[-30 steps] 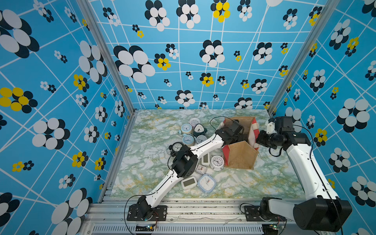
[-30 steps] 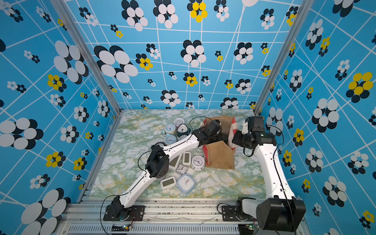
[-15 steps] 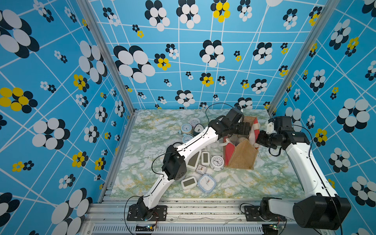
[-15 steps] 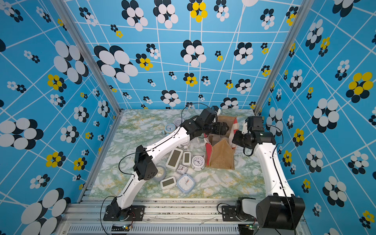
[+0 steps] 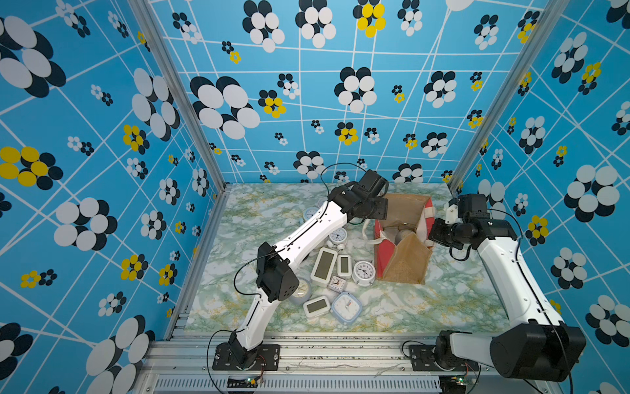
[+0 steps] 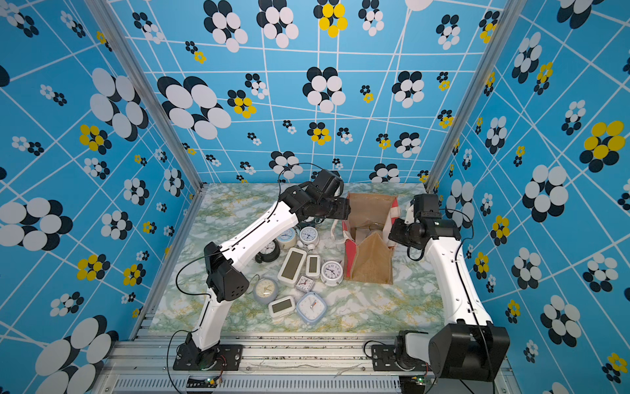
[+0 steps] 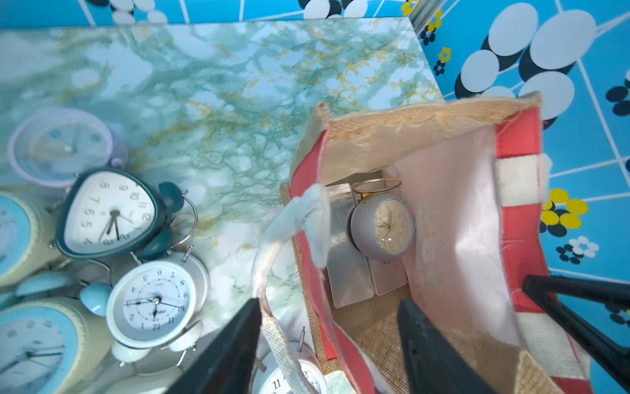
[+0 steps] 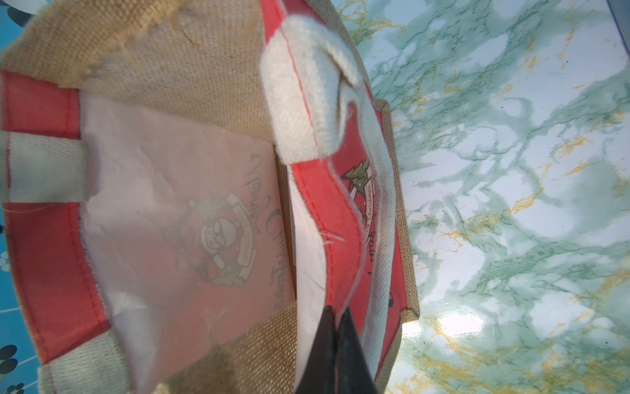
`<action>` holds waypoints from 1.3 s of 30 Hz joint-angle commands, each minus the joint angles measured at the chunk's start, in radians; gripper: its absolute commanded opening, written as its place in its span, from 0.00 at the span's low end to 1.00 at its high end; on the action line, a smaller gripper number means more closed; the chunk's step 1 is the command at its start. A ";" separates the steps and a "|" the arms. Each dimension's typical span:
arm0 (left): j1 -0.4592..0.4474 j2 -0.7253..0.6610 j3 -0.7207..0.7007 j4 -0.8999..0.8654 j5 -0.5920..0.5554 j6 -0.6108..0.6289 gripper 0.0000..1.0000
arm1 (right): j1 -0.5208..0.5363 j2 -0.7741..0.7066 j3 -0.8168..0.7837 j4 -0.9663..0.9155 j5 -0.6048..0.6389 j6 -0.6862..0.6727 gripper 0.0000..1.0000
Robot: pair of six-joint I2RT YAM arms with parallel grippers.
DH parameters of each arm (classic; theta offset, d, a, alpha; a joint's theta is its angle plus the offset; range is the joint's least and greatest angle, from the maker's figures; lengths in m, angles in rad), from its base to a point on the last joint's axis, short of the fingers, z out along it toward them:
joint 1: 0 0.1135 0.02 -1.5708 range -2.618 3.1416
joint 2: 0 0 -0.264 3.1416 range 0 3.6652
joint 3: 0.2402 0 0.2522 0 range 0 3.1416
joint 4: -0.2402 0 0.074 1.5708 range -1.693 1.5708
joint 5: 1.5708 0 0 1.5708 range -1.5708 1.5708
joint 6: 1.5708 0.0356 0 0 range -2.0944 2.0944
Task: Put the alarm clock into the canvas bag
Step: Place the alarm at the canvas bag, then adjust the canvas bag at the center of the board.
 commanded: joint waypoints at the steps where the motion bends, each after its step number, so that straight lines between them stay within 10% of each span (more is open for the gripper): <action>1: 0.002 -0.014 -0.040 -0.003 0.087 -0.015 0.48 | 0.000 0.020 0.023 -0.028 -0.004 0.015 0.01; 10: 0.042 0.013 -0.061 0.138 0.206 -0.031 0.00 | 0.001 0.063 0.034 0.052 -0.072 0.059 0.00; 39: 0.251 0.015 -0.109 0.263 0.315 0.054 0.00 | 0.108 0.371 0.240 0.182 -0.127 0.081 0.00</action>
